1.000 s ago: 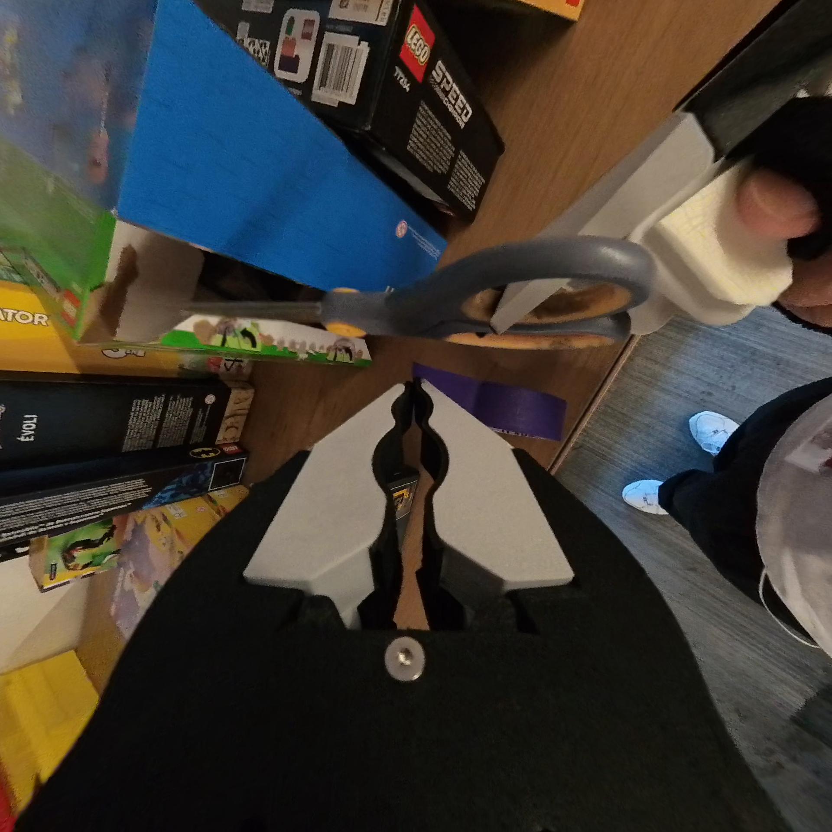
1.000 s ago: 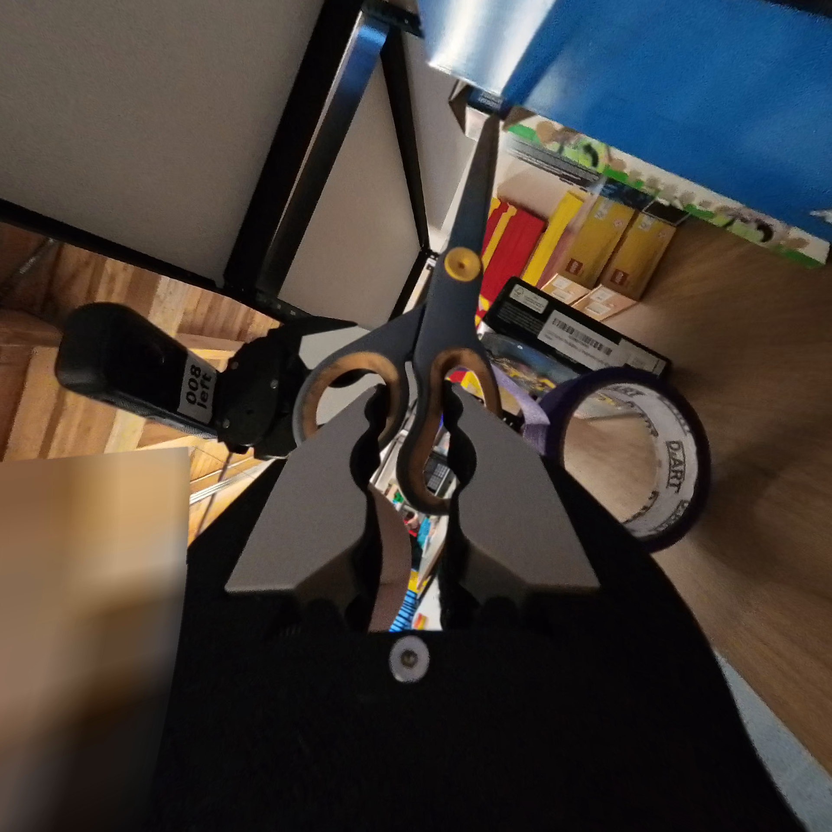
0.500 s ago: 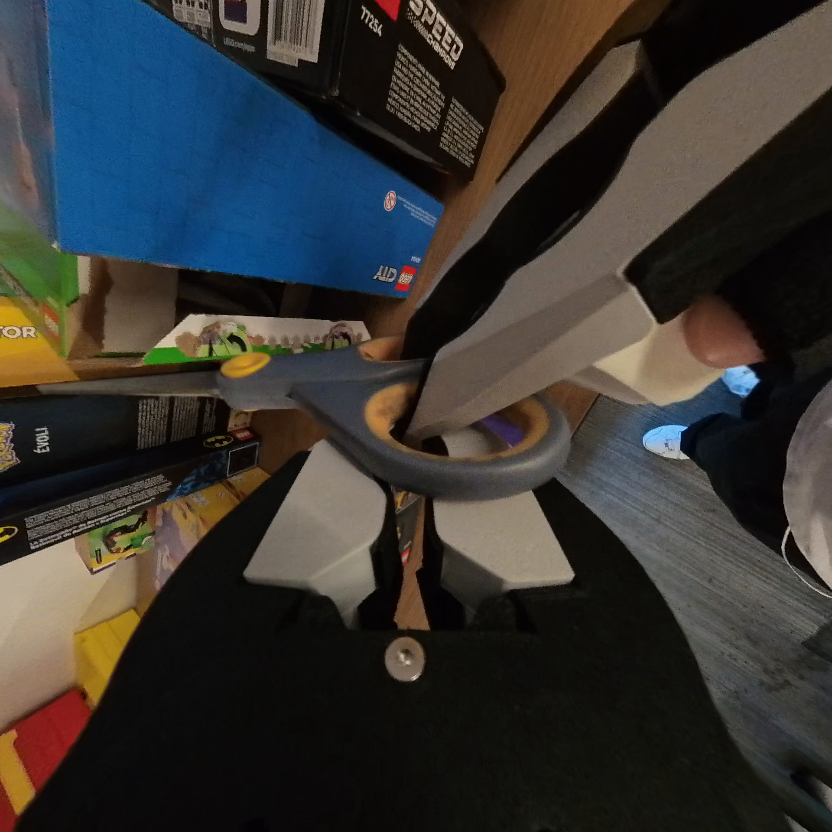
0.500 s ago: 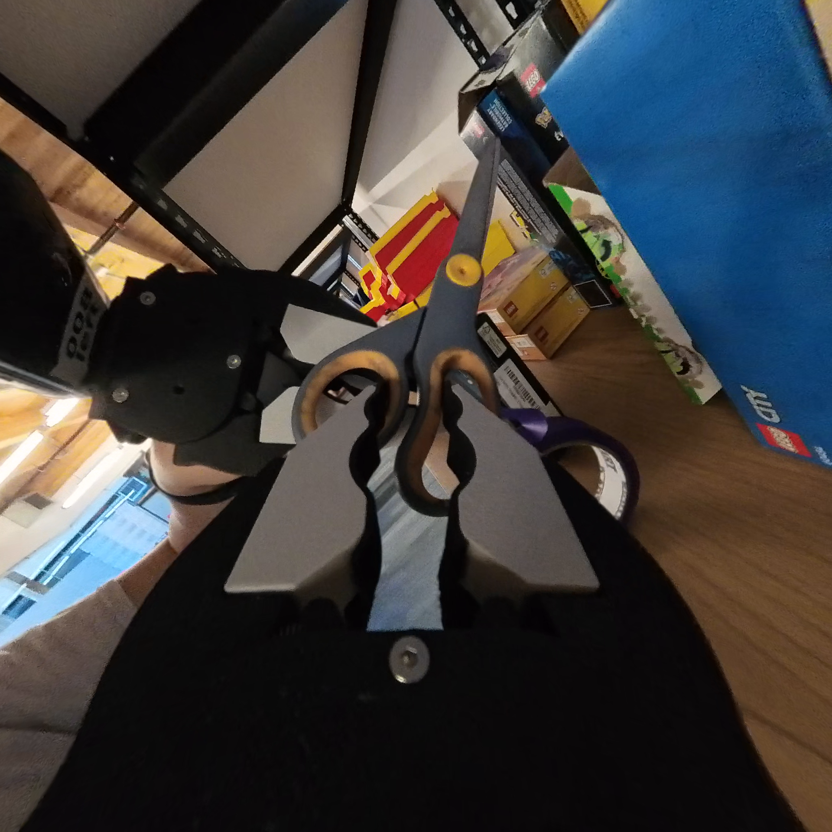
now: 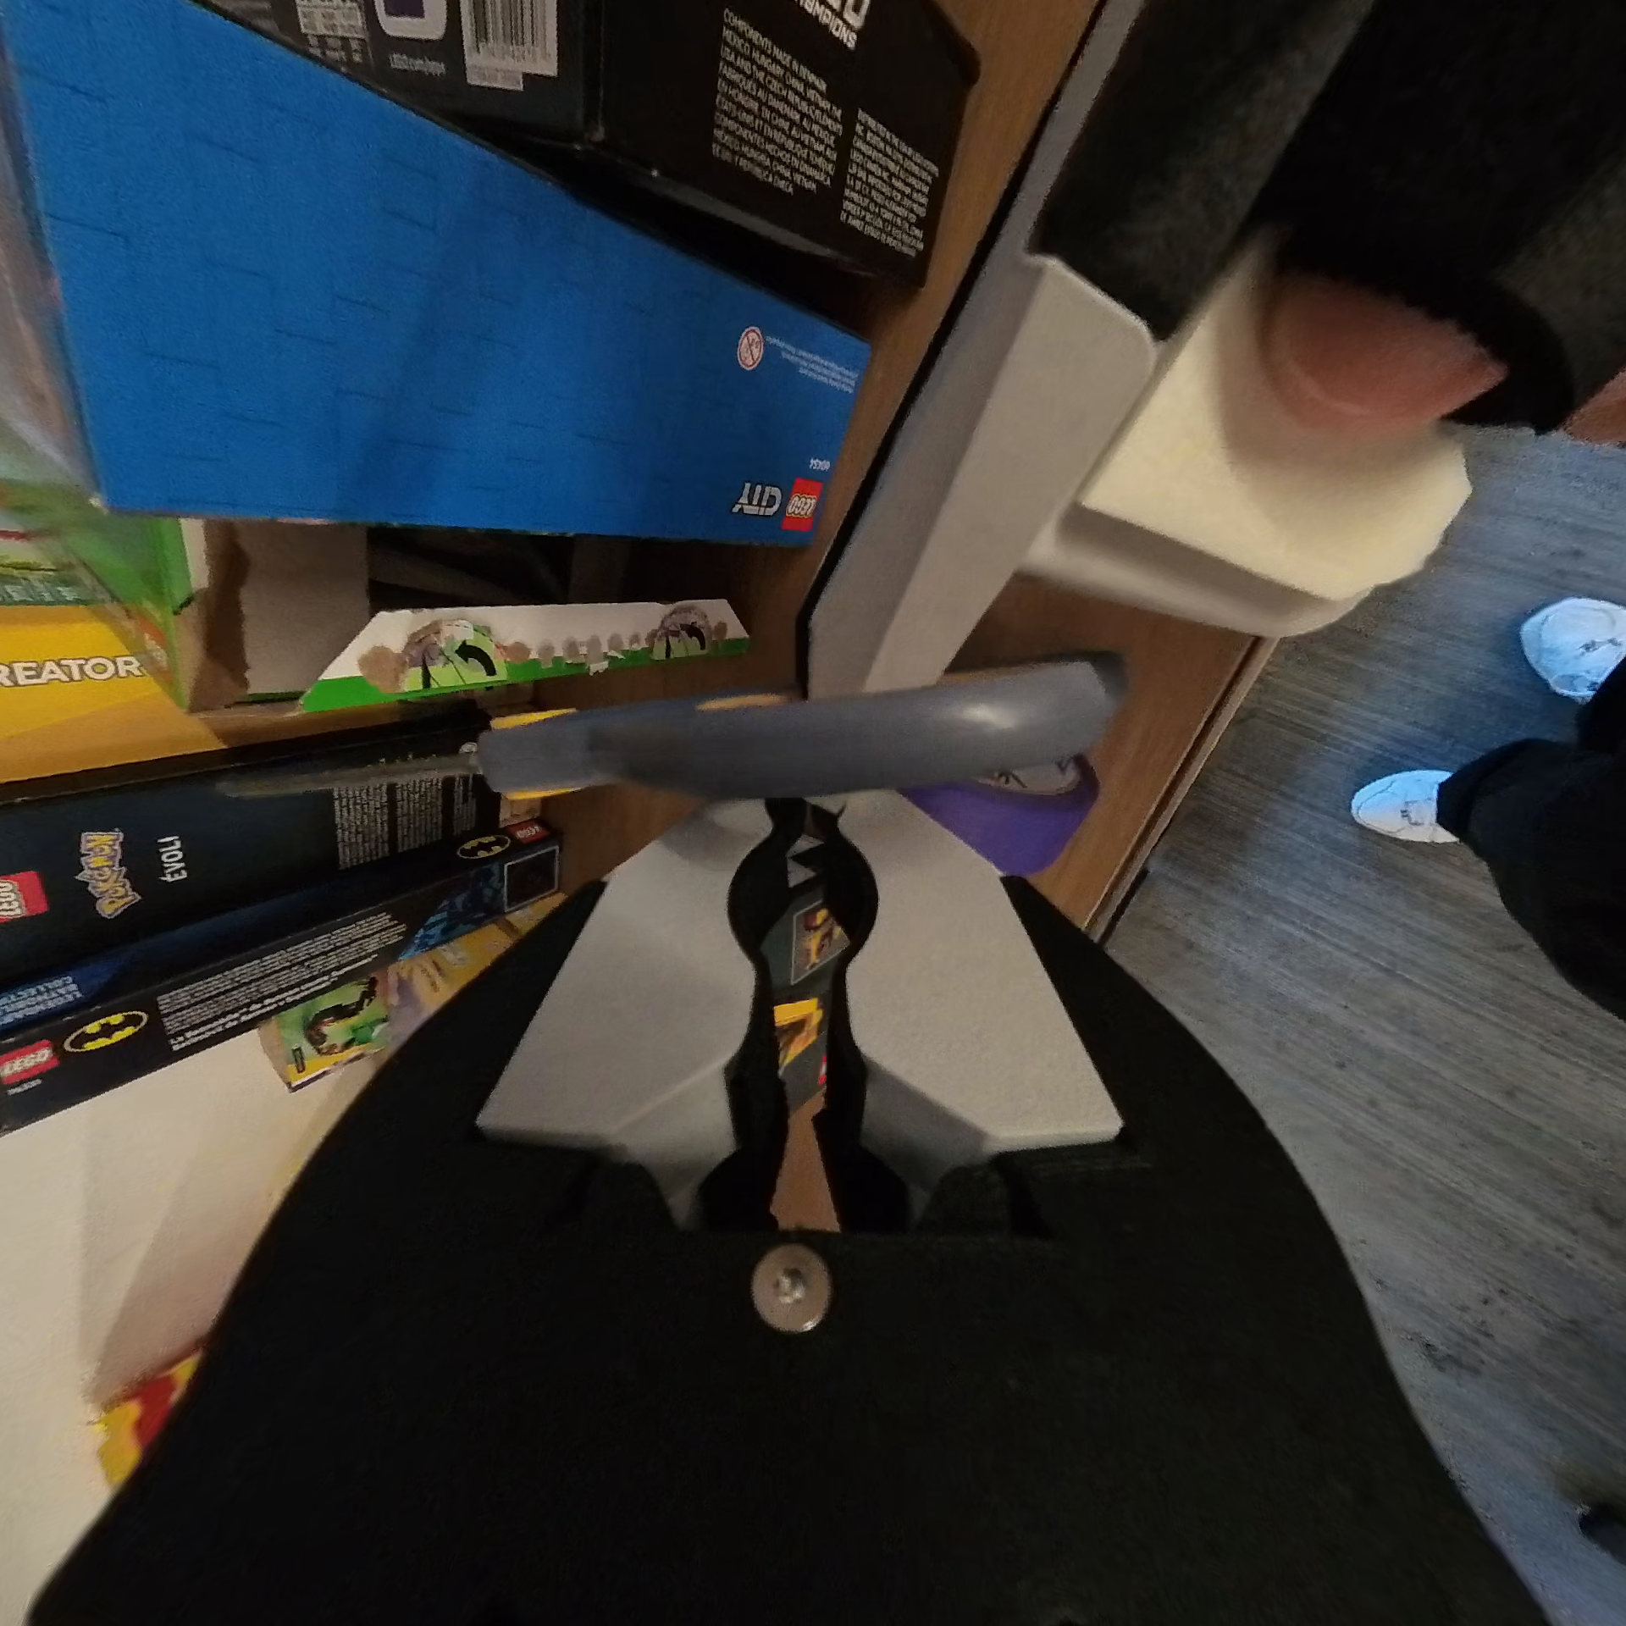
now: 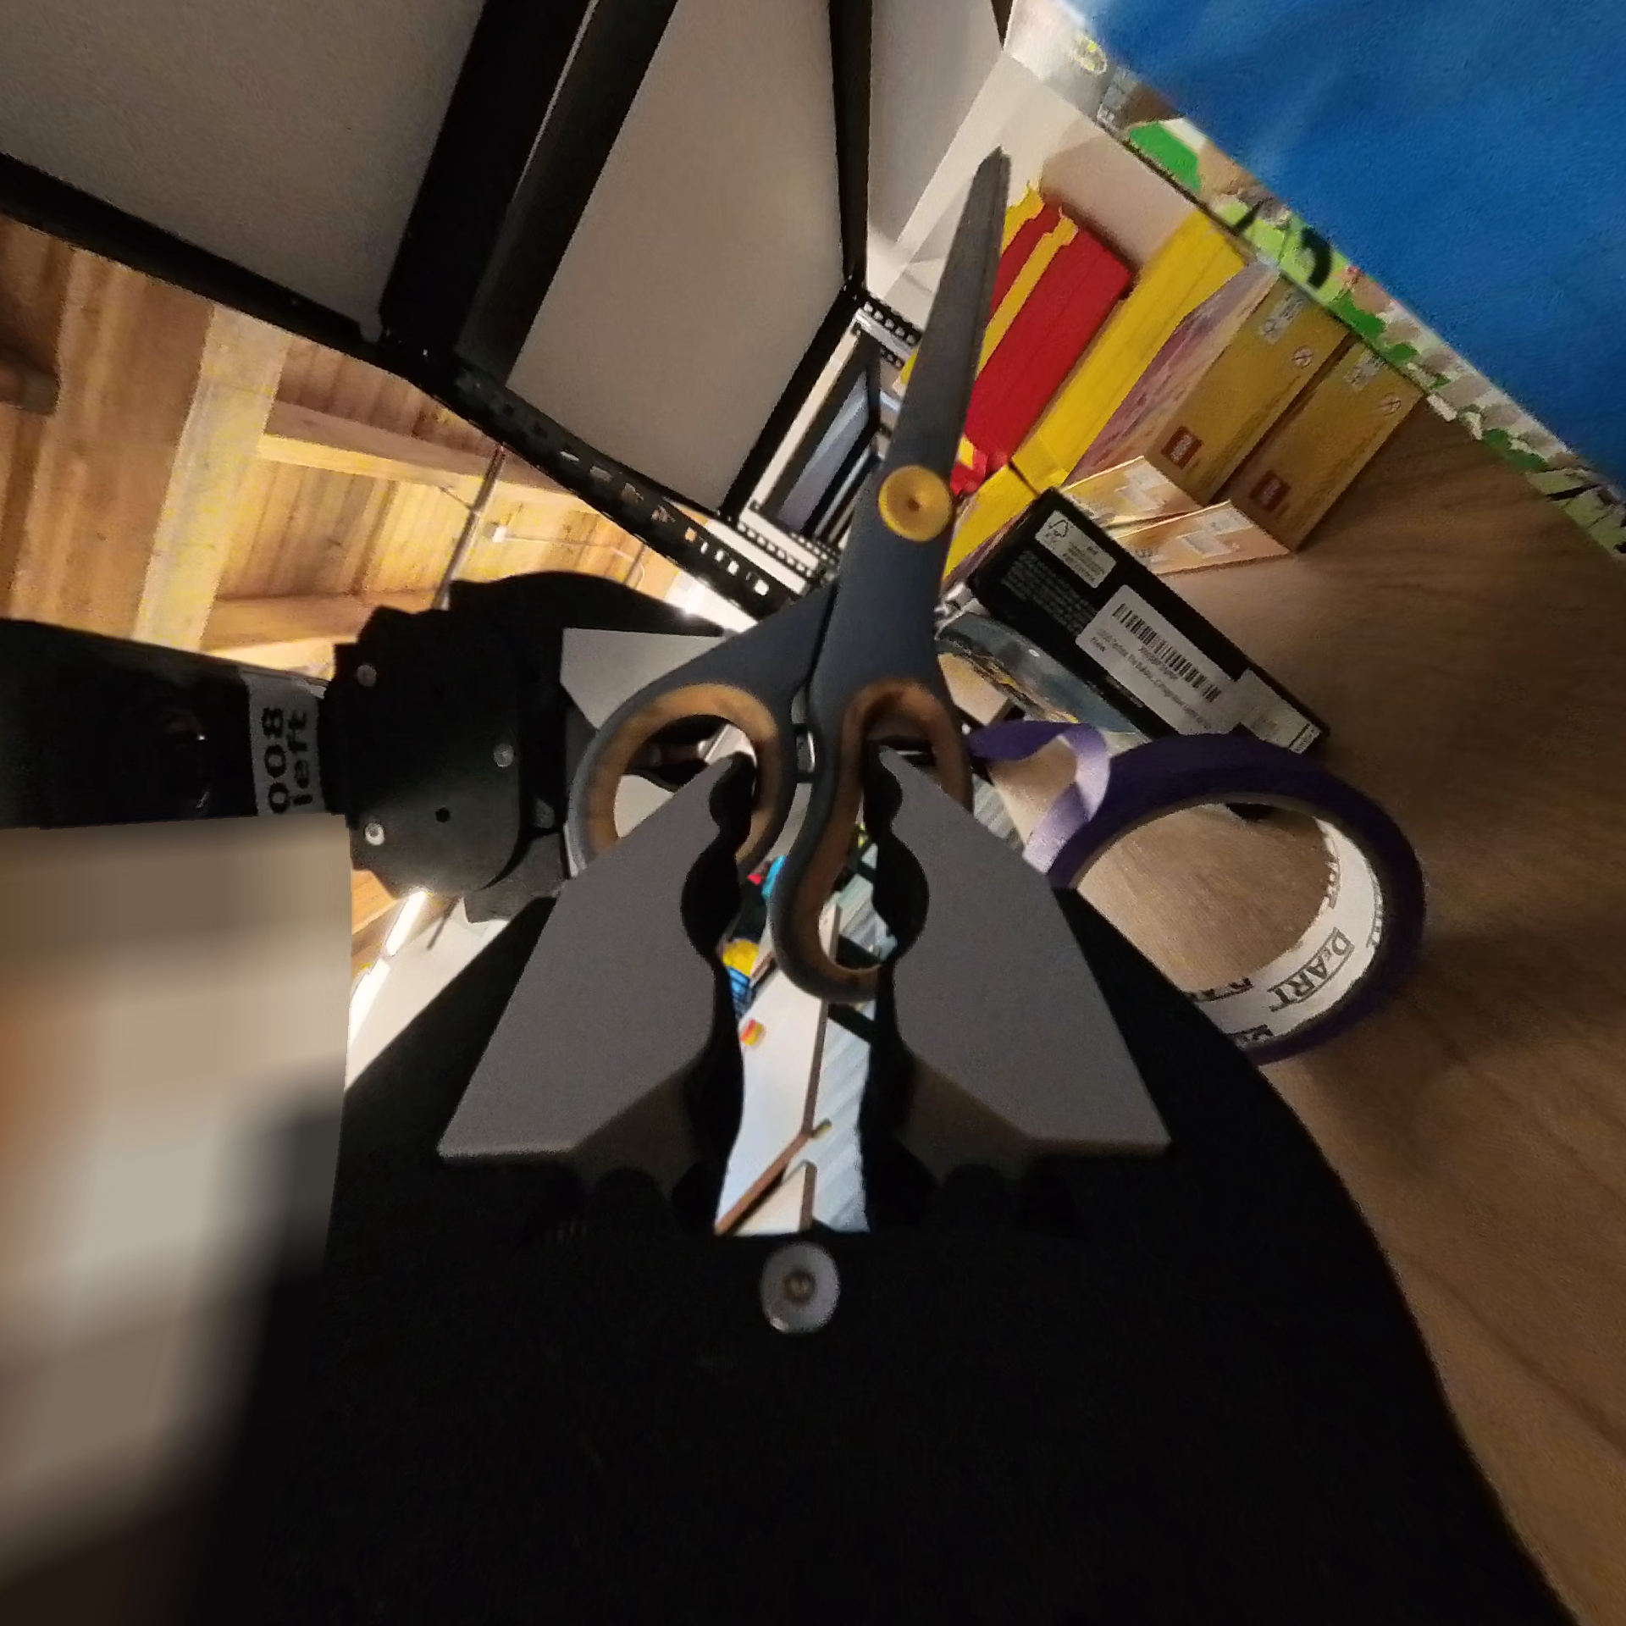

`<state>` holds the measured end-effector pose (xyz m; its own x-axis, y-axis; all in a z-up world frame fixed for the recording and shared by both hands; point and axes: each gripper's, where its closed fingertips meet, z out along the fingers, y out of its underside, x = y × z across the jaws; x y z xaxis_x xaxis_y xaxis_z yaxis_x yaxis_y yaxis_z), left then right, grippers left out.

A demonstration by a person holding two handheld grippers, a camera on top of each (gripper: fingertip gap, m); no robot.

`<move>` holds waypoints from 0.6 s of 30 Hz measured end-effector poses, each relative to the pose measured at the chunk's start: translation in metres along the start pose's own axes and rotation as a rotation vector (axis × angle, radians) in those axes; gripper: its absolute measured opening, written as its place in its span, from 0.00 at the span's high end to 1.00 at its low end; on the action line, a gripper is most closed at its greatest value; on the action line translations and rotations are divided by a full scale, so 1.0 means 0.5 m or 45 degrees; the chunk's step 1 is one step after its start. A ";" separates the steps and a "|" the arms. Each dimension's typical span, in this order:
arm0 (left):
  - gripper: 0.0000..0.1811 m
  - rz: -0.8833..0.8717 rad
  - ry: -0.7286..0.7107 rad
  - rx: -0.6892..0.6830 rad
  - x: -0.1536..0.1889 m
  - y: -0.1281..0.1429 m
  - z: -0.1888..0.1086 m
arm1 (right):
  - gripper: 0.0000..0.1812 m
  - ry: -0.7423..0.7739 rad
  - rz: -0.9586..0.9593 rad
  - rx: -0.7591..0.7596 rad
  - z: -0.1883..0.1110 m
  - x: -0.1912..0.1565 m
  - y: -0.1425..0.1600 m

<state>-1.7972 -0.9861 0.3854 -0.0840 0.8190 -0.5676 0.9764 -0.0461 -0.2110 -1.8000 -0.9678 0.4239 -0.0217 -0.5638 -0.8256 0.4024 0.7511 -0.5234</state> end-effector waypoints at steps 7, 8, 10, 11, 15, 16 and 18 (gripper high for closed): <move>1.00 0.140 -0.034 -0.119 0.003 0.018 0.015 | 0.87 0.065 -0.168 -0.122 0.008 0.017 0.017; 1.00 0.163 -0.045 -0.136 0.001 0.019 0.016 | 0.86 0.060 -0.170 -0.128 0.008 0.018 0.017; 1.00 0.194 -0.059 -0.151 -0.001 0.018 0.015 | 0.86 0.047 -0.174 -0.132 0.007 0.017 0.016; 1.00 0.201 -0.060 -0.152 -0.001 0.017 0.014 | 0.86 0.045 -0.182 -0.136 0.006 0.017 0.016; 1.00 0.242 -0.096 -0.147 -0.004 0.015 0.011 | 0.86 0.013 -0.160 -0.125 0.005 0.011 0.013; 1.00 0.253 -0.105 -0.148 -0.005 0.014 0.012 | 0.86 0.007 -0.154 -0.122 0.005 0.010 0.012; 1.00 0.257 -0.107 -0.149 -0.004 0.014 0.014 | 0.86 0.015 -0.157 -0.126 0.005 0.011 0.011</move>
<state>-1.7914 -0.9922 0.3796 0.1033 0.7494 -0.6540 0.9911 -0.1333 0.0039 -1.7954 -0.9675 0.4169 -0.0761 -0.6503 -0.7558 0.3041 0.7068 -0.6388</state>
